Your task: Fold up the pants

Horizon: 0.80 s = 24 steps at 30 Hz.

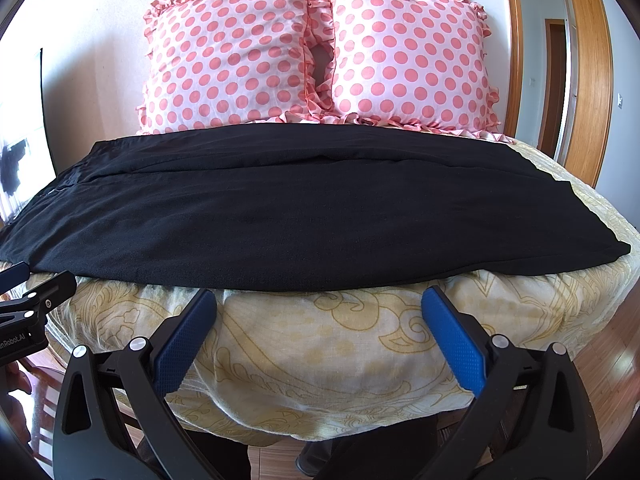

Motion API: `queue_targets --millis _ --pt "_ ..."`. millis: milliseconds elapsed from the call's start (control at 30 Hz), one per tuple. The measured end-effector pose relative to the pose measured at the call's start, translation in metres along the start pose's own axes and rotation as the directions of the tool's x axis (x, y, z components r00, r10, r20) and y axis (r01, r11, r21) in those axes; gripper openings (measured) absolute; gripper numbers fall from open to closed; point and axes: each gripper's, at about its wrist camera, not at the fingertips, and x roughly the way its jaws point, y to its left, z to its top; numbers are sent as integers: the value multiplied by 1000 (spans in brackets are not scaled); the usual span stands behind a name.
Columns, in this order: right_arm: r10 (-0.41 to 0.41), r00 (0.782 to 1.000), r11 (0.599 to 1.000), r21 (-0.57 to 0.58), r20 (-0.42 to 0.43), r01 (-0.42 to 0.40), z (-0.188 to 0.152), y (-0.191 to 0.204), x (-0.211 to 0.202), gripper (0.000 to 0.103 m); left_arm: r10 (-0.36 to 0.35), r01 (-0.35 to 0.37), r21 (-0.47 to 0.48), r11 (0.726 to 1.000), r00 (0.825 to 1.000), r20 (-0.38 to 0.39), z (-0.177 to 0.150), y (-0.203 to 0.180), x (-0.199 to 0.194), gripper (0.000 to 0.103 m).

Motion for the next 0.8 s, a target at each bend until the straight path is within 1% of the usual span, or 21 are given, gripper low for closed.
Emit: queue_targets --millis 400,500,533,600,633,667,700,733,800 --pt "5 1000 1000 -4 -1 -5 -2 0 1 102 0 0 0 1000 1000 1 0 0 0 101" --pt "34 999 999 -20 -16 -34 1 -4 0 102 0 0 2 1000 1000 1 0 0 0 101" --pt "66 998 997 -24 -22 -67 3 -8 0 102 -3 3 2 1000 1000 -1 0 0 0 101" --pt "137 990 991 -4 -11 -137 4 -22 -6 102 -28 28 9 1000 1000 -11 1 2 -1 101" --pt "165 986 986 23 9 -165 6 -34 -11 102 -52 52 4 999 999 -12 1 5 -3 101" --pt "171 985 984 47 30 -172 9 -47 -17 102 -84 84 -15 996 996 -2 2 9 -7 101" --pt "161 986 985 59 44 -164 16 -55 -18 102 -132 133 -58 989 991 25 5 18 -16 101" --pt "140 987 986 80 79 -146 26 -71 -23 102 -145 150 -96 984 988 52 9 20 -23 101" --pt "87 989 989 108 120 -100 44 -94 -31 102 -167 179 -148 973 982 88 12 28 -31 101"
